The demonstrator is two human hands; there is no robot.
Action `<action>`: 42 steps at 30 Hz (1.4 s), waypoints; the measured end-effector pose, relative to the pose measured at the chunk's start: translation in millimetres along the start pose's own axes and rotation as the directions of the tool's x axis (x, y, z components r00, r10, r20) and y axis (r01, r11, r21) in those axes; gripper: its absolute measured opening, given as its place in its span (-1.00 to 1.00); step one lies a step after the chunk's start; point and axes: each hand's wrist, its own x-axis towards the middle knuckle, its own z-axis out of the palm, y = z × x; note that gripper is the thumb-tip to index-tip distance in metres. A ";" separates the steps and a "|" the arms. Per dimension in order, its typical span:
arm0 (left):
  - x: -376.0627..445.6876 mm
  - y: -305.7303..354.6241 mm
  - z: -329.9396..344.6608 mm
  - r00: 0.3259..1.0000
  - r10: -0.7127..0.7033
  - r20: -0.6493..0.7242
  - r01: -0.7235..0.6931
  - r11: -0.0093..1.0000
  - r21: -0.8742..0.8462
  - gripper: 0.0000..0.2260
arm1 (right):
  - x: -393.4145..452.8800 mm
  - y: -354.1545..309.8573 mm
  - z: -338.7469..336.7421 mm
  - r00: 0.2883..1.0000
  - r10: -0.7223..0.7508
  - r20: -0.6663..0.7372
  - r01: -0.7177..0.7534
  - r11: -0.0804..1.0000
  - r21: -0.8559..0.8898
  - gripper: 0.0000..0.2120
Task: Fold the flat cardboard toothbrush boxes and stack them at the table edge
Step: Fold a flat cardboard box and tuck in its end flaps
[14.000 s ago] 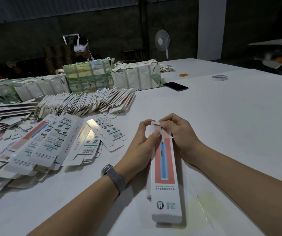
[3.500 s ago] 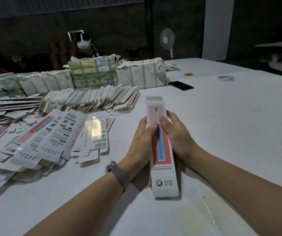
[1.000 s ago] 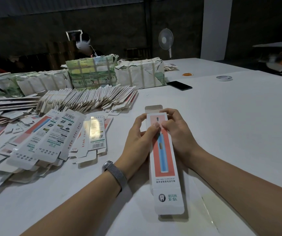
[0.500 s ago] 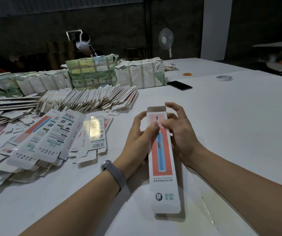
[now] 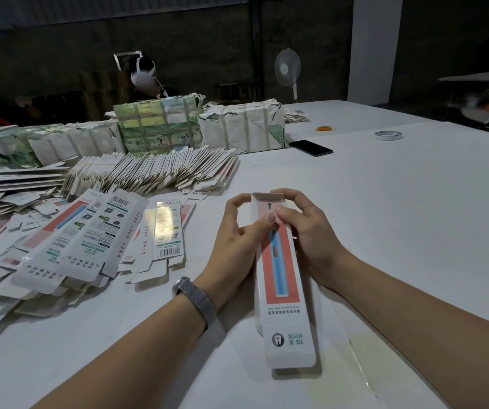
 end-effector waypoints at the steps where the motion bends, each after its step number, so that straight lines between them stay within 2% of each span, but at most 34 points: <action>1: 0.0 0.1 -0.3 1.000 -0.002 -0.001 0.002 1.000 0.010 -0.60 | -0.6 0.0 -0.2 1.000 -0.003 0.003 0.003 1.000 0.002 -0.82; 5: 0.1 1.0 -1.0 1.000 -0.001 0.004 0.001 0.999 0.040 -0.63 | -0.8 -1.6 -0.2 1.000 0.003 0.009 -0.003 1.000 0.002 -0.82; 12: 0.5 0.7 1.5 0.999 -0.020 0.033 0.016 0.994 0.111 -0.67 | 1.8 -1.8 1.7 0.997 0.008 -0.083 -0.007 1.000 0.010 -0.87; 17: -0.6 1.6 2.7 0.999 -0.030 0.025 0.026 0.993 0.118 -0.65 | 3.9 -2.4 0.4 0.996 0.027 -0.091 -0.026 1.000 0.005 -0.77; 22: 0.4 -0.4 3.5 0.999 -0.037 0.022 0.032 0.981 0.192 -0.64 | 7.3 1.0 -2.4 0.991 0.035 -0.129 -0.044 0.997 -0.069 -0.85; 25: 1.4 -1.1 2.5 0.999 -0.031 0.031 0.024 0.976 0.218 -0.71 | 7.7 3.0 -1.7 0.991 0.038 -0.125 -0.049 0.995 -0.085 -0.88; 31: 2.6 0.8 1.9 0.994 -0.079 0.078 0.055 0.959 0.280 -0.62 | 12.2 1.8 -6.7 0.984 0.060 -0.166 -0.075 0.994 -0.084 -0.81; 37: 3.4 0.8 0.3 0.994 -0.075 0.085 0.048 0.957 0.286 -0.58 | 11.5 4.0 -5.0 0.988 0.050 -0.149 -0.064 0.994 -0.093 -0.83; 42: 3.4 2.0 1.6 0.990 -0.084 0.111 0.047 0.952 0.301 -0.62 | 11.2 2.7 -3.3 0.988 0.012 -0.152 -0.030 0.992 -0.119 -0.79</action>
